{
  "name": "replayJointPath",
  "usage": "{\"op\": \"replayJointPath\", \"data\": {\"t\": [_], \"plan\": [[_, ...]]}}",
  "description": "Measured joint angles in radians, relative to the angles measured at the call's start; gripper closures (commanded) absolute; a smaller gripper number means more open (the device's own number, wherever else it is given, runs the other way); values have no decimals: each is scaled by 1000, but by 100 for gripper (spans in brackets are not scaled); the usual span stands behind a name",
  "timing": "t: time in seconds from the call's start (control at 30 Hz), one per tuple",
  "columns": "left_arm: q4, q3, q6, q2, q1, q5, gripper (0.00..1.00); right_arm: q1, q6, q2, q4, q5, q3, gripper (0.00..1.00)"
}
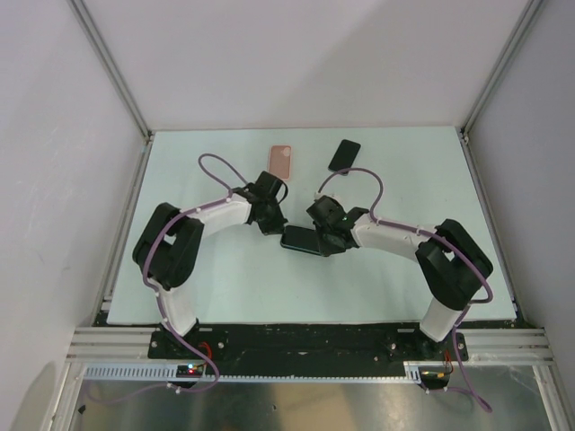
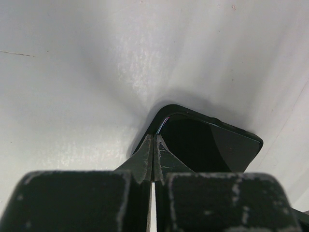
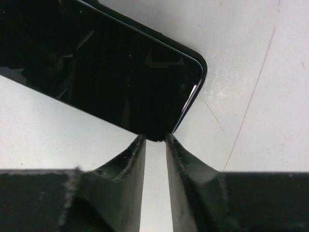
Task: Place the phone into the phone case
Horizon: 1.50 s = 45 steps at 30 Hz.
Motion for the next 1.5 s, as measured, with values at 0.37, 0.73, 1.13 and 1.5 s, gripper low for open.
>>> {"op": "replayJointPath", "data": {"t": [0.37, 0.73, 1.13, 1.5], "plan": [[-106, 80, 52, 10, 8, 15, 85, -78, -257, -71, 194, -168, 3, 12], [-152, 99, 55, -109, 82, 50, 71, -242, -547, 68, 218, -630, 198, 7], [-126, -190, -15, -264, 12, 61, 71, -276, -559, 226, 148, -811, 235, 6], [-24, -176, -34, -126, -29, 111, 73, -278, -482, 220, 219, -800, 167, 6]]}}
